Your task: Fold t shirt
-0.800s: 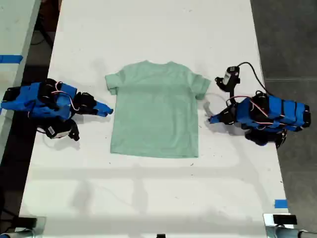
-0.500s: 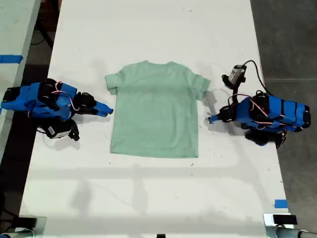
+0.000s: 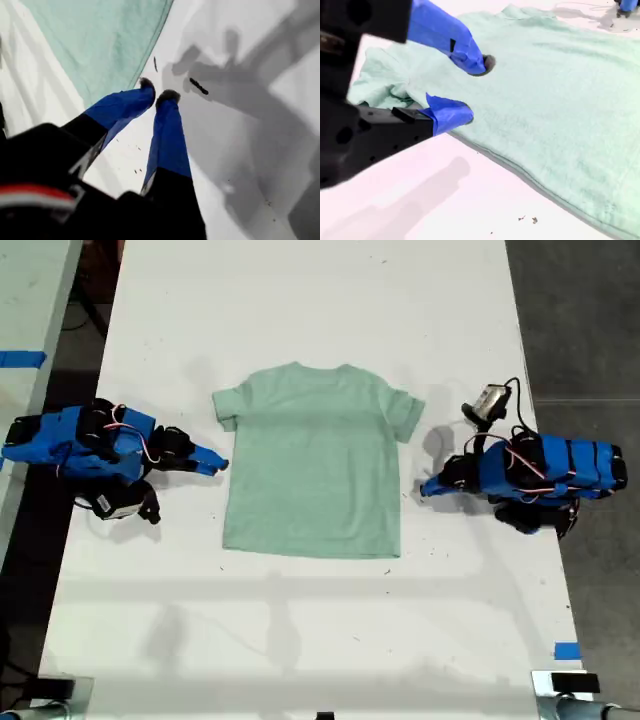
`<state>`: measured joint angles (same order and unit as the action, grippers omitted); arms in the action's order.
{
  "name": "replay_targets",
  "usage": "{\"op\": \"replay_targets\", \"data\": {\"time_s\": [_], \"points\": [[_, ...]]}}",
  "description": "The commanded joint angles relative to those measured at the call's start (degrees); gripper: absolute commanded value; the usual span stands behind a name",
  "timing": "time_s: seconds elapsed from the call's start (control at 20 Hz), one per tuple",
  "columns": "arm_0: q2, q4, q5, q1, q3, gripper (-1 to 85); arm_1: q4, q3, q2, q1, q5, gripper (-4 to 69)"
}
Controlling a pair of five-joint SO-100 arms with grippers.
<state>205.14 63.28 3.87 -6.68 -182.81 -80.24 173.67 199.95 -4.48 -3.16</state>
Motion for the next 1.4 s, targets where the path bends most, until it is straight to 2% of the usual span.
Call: {"op": "replay_targets", "data": {"time_s": [0.0,0.05,0.2,0.4,0.5,0.65,0.85,0.95,1.1,1.35], "points": [[0.26,-0.53,-0.26,-0.26,-0.70,12.2,3.16,3.16,0.62,-1.67,-0.79,1.2],[0.26,-0.53,-0.26,-0.26,-0.70,12.2,6.42,2.46,0.62,-4.13,-5.54,3.9],[0.26,-0.53,-0.26,-0.26,-0.70,12.2,4.48,-3.87,-2.37,-12.74,-11.07,14.1],[0.26,-0.53,-0.26,-0.26,-0.70,12.2,5.45,-21.97,-31.29,-28.30,-20.92,22.6],[0.26,-0.53,-0.26,-0.26,-0.70,12.2,8.35,-28.56,-41.75,-36.91,-26.63,23.5],[0.26,-0.53,-0.26,-0.26,-0.70,12.2,15.03,-34.01,-51.86,-45.53,-32.17,23.8],[0.26,-0.53,-0.26,-0.26,-0.70,12.2,34.28,-35.07,-69.96,-49.31,-34.63,22.6],[0.26,-0.53,-0.26,-0.26,-0.70,12.2,39.99,-39.02,-80.77,-50.45,-34.63,20.8],[0.26,-0.53,-0.26,-0.26,-0.70,12.2,44.56,-45.09,-91.32,-52.21,-34.89,19.3],[0.26,-0.53,-0.26,-0.26,-0.70,12.2,45.70,-46.76,-96.15,-54.93,-35.16,19.7]]}}
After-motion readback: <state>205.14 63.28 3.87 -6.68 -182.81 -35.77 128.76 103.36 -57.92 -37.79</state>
